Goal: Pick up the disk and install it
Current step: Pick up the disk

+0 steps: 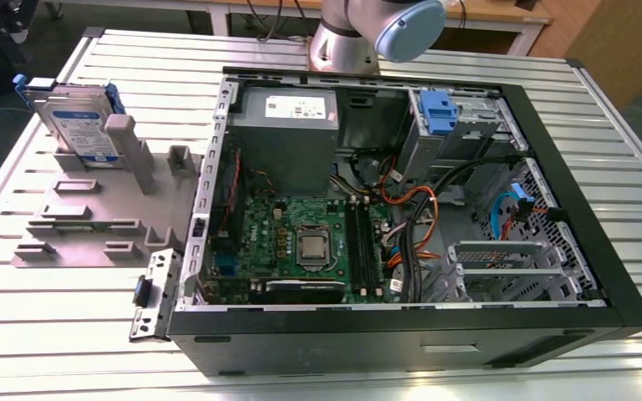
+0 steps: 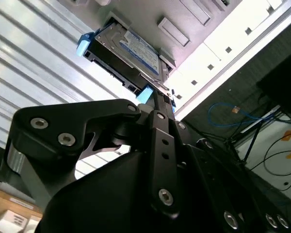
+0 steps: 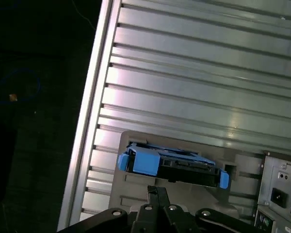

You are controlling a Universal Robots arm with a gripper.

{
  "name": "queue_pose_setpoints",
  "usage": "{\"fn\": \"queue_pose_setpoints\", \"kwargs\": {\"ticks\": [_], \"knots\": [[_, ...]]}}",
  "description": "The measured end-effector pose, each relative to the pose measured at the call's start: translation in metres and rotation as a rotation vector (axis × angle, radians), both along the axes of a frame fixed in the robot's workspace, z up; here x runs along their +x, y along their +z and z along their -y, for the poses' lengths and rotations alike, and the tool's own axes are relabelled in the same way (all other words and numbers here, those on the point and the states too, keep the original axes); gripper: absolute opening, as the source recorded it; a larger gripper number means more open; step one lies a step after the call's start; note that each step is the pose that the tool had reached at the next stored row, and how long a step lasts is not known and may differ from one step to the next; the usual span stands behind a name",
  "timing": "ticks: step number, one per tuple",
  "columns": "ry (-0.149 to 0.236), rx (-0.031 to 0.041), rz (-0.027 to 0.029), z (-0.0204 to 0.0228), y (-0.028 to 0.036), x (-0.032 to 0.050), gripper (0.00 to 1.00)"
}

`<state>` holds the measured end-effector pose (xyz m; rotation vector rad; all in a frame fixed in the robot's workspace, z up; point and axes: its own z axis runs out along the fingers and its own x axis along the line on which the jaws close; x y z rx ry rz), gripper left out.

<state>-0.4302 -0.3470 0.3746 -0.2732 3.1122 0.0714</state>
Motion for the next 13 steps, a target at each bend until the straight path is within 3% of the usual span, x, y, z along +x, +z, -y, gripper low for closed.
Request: {"fn": "queue_pose_setpoints", "kwargs": {"ticks": [5,13], "knots": [[0.082,-0.0001,-0.0001,0.0000,-0.0002,0.0000,0.11],[0.096,0.0000,-0.0001,0.0000,-0.0002,0.0000,0.11]]}}
